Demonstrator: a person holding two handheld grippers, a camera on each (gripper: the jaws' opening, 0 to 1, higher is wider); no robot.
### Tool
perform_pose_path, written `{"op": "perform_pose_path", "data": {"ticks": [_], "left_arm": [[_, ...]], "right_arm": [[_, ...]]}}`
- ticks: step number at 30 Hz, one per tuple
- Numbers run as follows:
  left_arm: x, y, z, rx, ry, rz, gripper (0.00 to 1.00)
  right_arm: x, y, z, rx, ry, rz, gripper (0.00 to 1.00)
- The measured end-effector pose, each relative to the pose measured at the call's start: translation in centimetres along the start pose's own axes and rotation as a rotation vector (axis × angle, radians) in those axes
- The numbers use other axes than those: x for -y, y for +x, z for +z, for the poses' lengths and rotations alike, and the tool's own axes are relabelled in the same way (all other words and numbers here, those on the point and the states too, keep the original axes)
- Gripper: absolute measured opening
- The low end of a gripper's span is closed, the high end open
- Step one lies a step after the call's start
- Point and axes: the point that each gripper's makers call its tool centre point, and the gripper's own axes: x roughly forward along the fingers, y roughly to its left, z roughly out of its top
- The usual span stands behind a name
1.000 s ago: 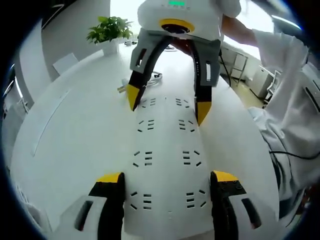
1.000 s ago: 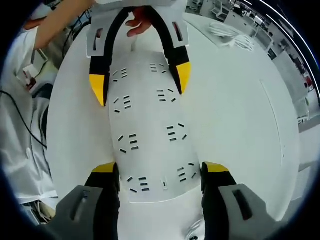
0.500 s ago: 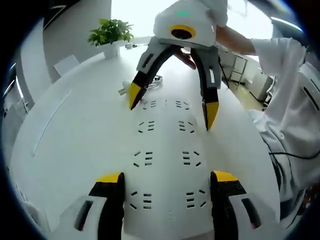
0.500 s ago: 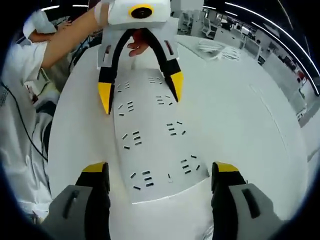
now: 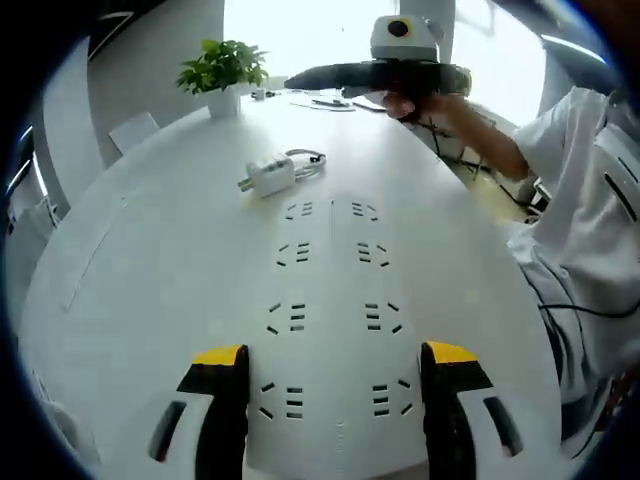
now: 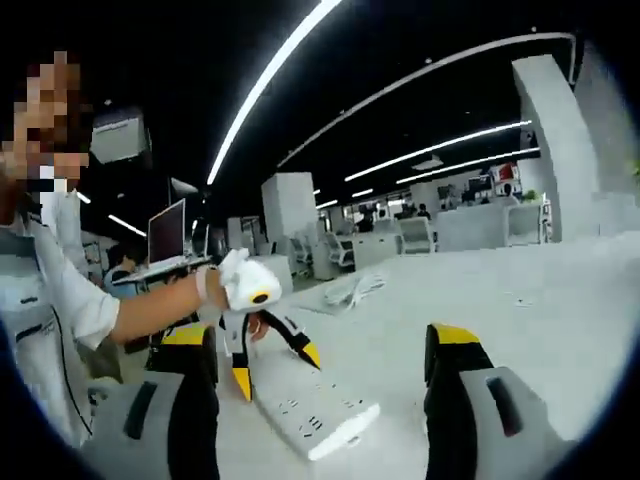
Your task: Straighten the power strip on the desk, plug the charger into it
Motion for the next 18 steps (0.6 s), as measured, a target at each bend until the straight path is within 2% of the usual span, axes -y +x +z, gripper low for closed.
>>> {"op": "perform_pose_path", "data": {"ticks": [2, 4, 5, 6, 8, 9, 10, 13, 14, 16, 18], "left_arm": [[0.0, 0.0, 0.0, 0.0, 0.0, 0.001, 0.71], [0.0, -0.1, 0.0, 0.001, -0.001, 0.004, 0.71], [0.0, -0.1, 0.0, 0.002, -0.001, 0.005, 0.71], [0.0, -0.1, 0.0, 0.007, -0.001, 0.006, 0.71], [0.1, -0.1, 0.1, 0.013, -0.001, 0.004, 0.71], [0.1, -0.1, 0.1, 0.014, -0.001, 0.004, 0.71], [0.1, -0.1, 0.1, 0.014, -0.001, 0.004, 0.71], [0.1, -0.1, 0.1, 0.015, -0.001, 0.007, 0.71], [0.1, -0.1, 0.1, 0.017, -0.001, 0.007, 0.71], [0.1, -0.1, 0.1, 0.024, -0.001, 0.008, 0.71], [0.2, -0.1, 0.1, 0.03, -0.001, 0.007, 0.71]], "right_arm": [[0.4, -1.4, 1.6, 0.122, 0.011, -0.048, 0.84], [0.3, -3.0, 2.7, 0.216, 0.036, -0.062, 0.79], [0.0, -3.7, 3.4, 0.283, 0.03, -0.054, 0.77], [0.2, -4.5, 4.2, 0.354, 0.035, -0.088, 0.77], [-0.4, -5.0, 4.9, 0.413, 0.032, -0.081, 0.78], [-0.1, -5.1, 5.2, 0.431, 0.026, -0.104, 0.8], [-0.1, -5.0, 5.1, 0.418, 0.011, -0.113, 0.76], [0.4, -4.7, 3.7, 0.286, -0.112, -0.168, 0.43], [0.7, -4.7, 3.7, 0.272, -0.156, -0.191, 0.42], [0.7, -4.4, 4.4, 0.31, -0.203, -0.198, 0.53], [1.6, -4.1, 4.3, 0.284, -0.231, -0.236, 0.59]]}}
